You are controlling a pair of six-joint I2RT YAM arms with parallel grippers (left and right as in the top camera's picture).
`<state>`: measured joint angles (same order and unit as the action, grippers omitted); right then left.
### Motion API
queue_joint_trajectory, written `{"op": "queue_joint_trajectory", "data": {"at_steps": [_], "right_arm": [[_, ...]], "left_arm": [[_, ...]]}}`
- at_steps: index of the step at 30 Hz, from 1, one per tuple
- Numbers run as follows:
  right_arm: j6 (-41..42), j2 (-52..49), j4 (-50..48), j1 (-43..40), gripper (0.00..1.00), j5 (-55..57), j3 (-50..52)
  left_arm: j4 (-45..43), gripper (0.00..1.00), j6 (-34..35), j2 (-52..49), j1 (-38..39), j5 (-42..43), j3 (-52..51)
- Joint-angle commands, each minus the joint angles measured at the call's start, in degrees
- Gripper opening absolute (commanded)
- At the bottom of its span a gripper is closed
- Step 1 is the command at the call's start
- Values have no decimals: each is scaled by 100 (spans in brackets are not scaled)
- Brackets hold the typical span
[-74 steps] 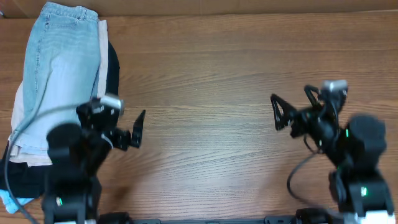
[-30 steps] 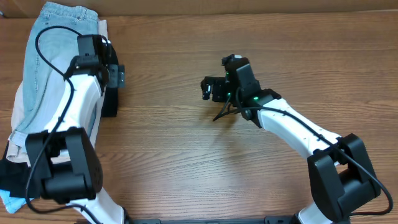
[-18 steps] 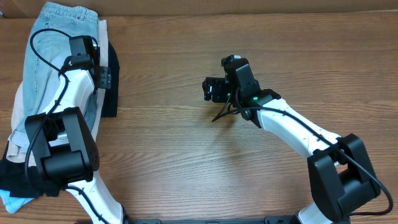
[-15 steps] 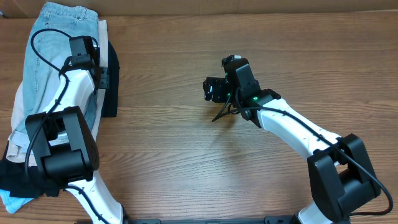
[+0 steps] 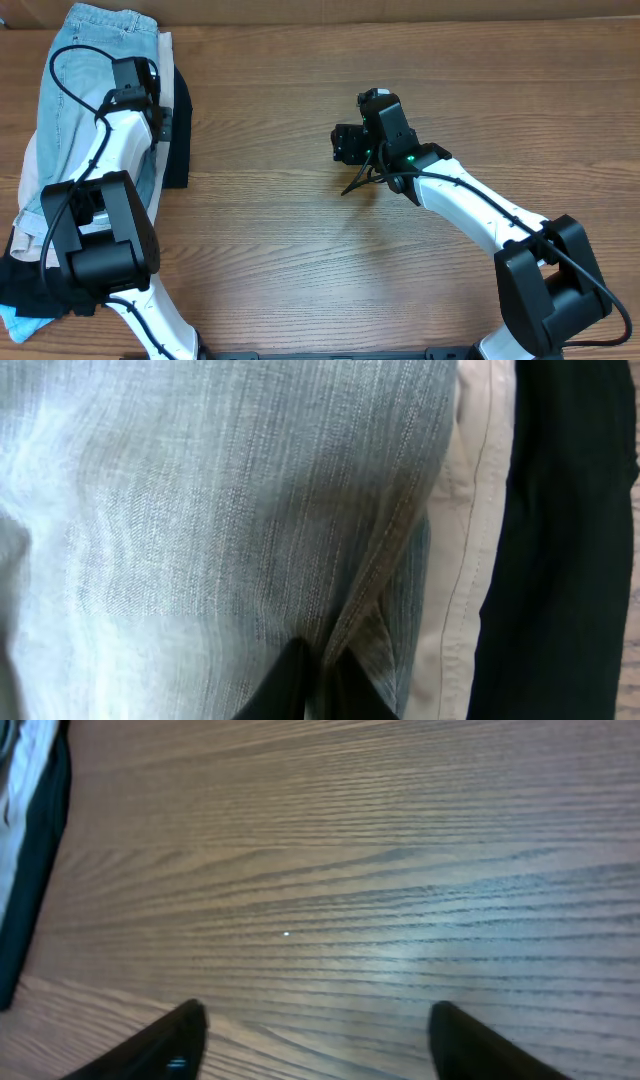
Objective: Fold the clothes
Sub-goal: 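Grasp the light blue denim shorts with left gripper, drag onto table center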
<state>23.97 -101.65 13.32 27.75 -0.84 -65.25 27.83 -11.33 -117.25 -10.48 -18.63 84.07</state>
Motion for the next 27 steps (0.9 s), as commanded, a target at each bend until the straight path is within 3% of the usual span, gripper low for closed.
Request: {"op": "queue_joint_trajectory", "data": {"at_steps": [1,8,14,20,27], "right_arm": [[-37,39,-7,-79,67,98,-160],[-35,813,678,-450,60,76,-210],[-31,2221,1698,-1165,60,72,-323],[-31,3589,2616,-2072,61,72,-348],[-31,4236,3357,-2651,62,74,-348]], "left_arm": [[658,4,817,74,81,-111,741],[2771,4,1139,118,376,1751,2721],[3764,4,1158,118,966,3018,3464],[3847,4,1158,109,2063,3436,3464],[2975,4,1182,-17,3519,3421,3453]]}}
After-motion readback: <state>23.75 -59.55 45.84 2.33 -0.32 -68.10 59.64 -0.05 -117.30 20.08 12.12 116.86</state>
